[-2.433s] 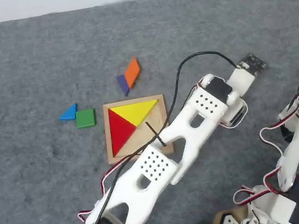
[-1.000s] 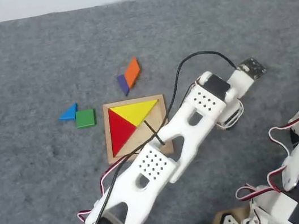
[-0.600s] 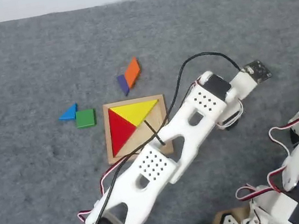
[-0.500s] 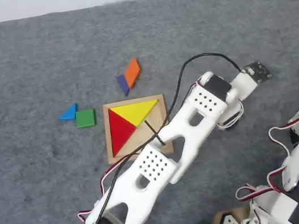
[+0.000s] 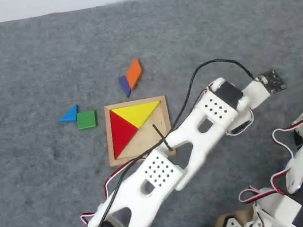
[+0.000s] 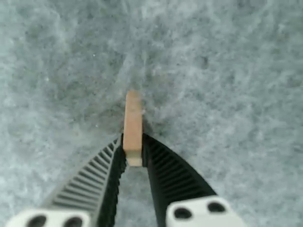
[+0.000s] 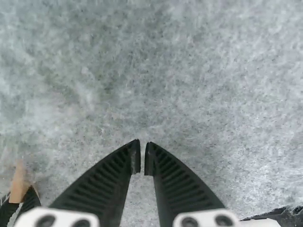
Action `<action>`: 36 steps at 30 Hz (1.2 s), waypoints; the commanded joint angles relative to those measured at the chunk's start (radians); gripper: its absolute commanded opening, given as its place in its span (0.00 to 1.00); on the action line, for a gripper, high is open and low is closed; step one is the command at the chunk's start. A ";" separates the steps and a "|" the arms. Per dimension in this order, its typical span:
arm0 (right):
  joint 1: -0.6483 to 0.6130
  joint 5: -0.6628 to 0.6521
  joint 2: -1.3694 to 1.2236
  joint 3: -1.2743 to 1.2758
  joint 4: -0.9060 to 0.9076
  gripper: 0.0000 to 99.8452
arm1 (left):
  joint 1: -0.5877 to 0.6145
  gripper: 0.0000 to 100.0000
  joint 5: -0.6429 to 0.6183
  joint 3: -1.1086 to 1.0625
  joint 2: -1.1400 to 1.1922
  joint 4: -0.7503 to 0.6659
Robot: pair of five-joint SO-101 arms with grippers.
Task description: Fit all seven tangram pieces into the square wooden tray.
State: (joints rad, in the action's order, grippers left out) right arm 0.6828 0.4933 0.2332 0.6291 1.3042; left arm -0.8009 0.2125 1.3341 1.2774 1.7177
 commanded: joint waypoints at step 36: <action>0.008 -0.012 0.059 -0.048 0.004 0.03 | 0.379 0.01 0.517 -2.086 -1.821 -0.249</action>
State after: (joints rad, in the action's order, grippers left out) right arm 0.6828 0.4933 0.2332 0.6291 1.3042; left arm -0.5585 0.6206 -0.5823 -0.3721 1.5673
